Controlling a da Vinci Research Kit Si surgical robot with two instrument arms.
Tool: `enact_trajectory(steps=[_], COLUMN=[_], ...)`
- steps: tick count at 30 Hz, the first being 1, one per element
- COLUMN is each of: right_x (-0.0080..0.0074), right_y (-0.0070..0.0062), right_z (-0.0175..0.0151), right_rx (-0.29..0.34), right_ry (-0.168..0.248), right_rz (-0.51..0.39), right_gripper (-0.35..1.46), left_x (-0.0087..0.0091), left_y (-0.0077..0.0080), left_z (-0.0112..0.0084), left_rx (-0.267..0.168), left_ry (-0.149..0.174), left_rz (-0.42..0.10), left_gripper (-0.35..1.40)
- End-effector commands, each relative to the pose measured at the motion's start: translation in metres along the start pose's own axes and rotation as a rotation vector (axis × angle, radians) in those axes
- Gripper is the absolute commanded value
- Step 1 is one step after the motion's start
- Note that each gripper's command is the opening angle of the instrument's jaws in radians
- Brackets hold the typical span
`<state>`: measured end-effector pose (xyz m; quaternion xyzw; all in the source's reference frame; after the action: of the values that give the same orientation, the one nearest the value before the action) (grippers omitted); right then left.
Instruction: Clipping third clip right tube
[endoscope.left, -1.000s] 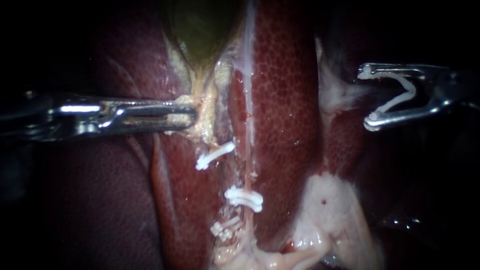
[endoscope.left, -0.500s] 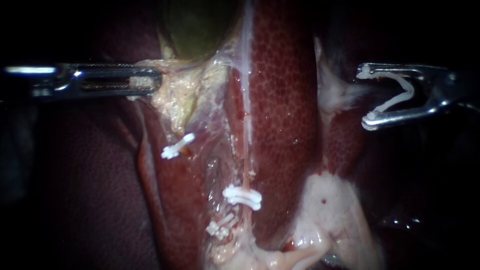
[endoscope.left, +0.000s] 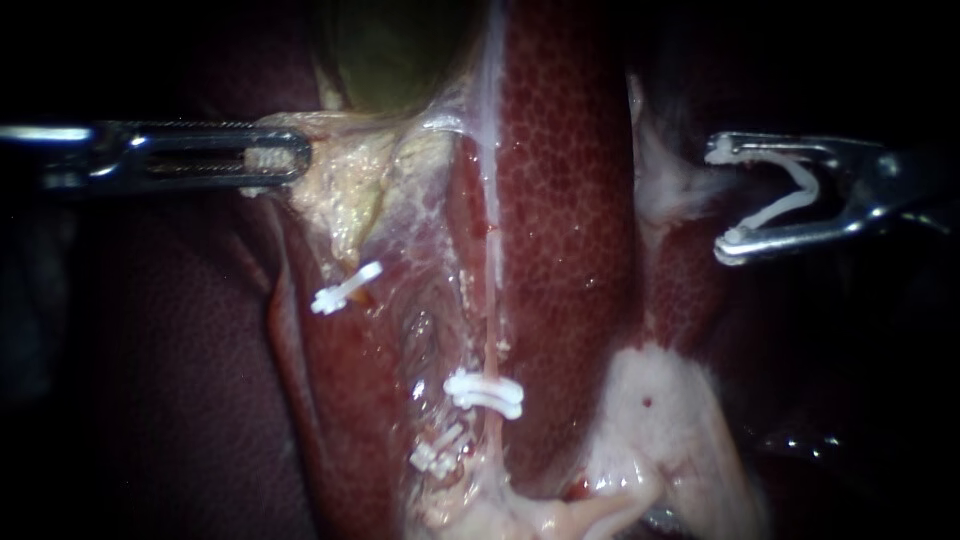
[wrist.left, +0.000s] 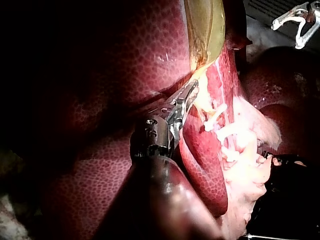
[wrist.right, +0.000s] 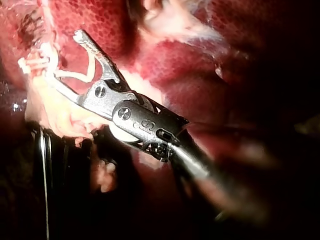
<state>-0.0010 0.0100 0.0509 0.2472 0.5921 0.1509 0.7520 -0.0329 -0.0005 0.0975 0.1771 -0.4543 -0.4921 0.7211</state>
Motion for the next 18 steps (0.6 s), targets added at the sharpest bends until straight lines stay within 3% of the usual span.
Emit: enact_trajectory(steps=[1, 7, 18], right_x=[-0.0004, -0.0027, -0.0094], right_y=[-0.0002, -0.0008, -0.0011], right_z=[0.0003, 0.0031, 0.0107], right_rx=[0.006, 0.027, 0.079], right_ry=[0.0, 0.003, -0.023], right_rz=[0.015, 0.066, 0.151], right_gripper=[0.58, 0.56, 0.56], left_x=[0.0001, 0.0001, 0.0002], left_y=[0.0, 0.0, 0.0], left_z=[0.0, 0.0001, 0.0001], left_rx=[0.0, 0.0, -0.001], left_ry=[0.0, 0.0, -0.001], left_rz=[0.0, 0.0, 0.001], left_gripper=[-0.2, -0.2, -0.2])
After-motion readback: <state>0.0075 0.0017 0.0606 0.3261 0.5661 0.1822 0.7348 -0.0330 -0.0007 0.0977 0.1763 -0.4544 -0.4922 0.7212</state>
